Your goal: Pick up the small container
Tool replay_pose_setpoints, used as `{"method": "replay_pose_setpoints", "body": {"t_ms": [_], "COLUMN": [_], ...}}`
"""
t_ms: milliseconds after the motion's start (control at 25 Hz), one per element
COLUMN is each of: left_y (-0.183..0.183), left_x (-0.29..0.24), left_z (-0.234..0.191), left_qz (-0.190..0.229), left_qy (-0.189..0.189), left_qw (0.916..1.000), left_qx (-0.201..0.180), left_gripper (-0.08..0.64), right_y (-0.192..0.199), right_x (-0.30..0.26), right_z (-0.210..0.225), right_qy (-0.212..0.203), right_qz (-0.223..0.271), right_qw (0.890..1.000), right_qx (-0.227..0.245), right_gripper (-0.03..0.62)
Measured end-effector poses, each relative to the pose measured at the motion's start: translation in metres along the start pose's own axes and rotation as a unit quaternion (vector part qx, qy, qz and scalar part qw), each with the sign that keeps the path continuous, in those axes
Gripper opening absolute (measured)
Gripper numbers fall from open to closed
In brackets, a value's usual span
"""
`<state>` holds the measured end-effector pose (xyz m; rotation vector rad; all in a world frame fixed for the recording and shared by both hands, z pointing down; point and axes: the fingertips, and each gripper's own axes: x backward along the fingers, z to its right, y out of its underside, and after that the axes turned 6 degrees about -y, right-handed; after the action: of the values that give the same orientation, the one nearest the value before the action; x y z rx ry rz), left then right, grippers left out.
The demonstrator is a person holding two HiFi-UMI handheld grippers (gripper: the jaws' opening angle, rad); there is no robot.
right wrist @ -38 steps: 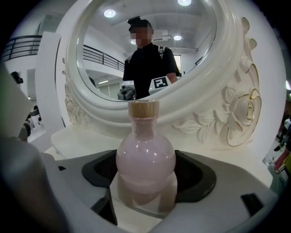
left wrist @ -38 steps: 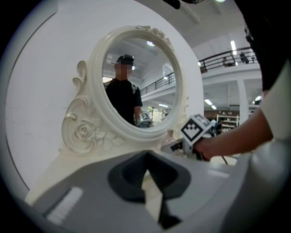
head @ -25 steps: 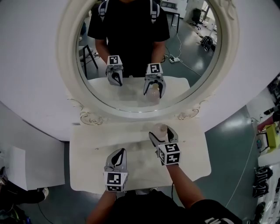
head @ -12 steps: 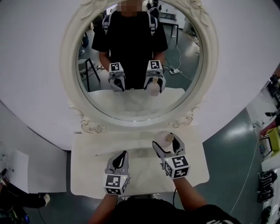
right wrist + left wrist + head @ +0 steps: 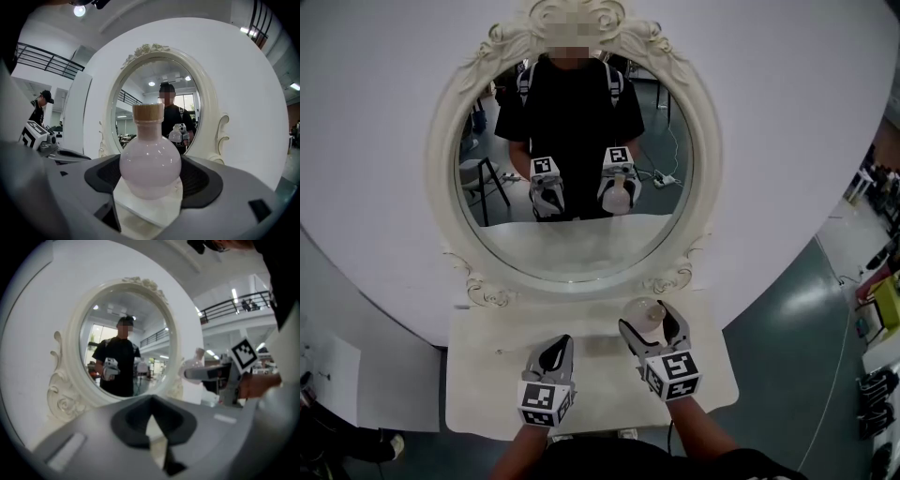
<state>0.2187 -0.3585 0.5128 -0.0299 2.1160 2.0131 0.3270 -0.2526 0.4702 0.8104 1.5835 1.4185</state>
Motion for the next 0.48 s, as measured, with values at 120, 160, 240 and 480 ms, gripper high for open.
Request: {"method": "replay_pose_setpoints", "body": {"t_ms": [120,160,240,480], "left_y": [-0.008,-0.009,-0.011,-0.012], "left_x": [0.001,0.002,0.004,0.007], "left_z": [0.006,0.007,0.008,0.011], "left_qz": [0.008,0.010,0.011,0.012], "left_qy": [-0.001,-0.002,-0.004,-0.010], "left_qw": [1.0000,0.9999,0.9999,0.9999], "left_qx": [-0.004,-0.004,-0.005,-0.006], "left_gripper": [0.008,0.008,0.008,0.008], "right_y": [-0.007,-0.008,-0.010,-0.009], "right_x": [0.005,0.006,0.009,0.014], "right_z": [0.000,-0.001,-0.001,0.001], "right_qy": [-0.002,-0.003,-0.003,-0.001], "right_qz": [0.008,0.009,0.011,0.005], "right_qw": [1.000,1.000,1.000,1.000], "right_qx": [0.006,0.008,0.012,0.018], "right_gripper": [0.348,0.348,0.348,0.348]}}
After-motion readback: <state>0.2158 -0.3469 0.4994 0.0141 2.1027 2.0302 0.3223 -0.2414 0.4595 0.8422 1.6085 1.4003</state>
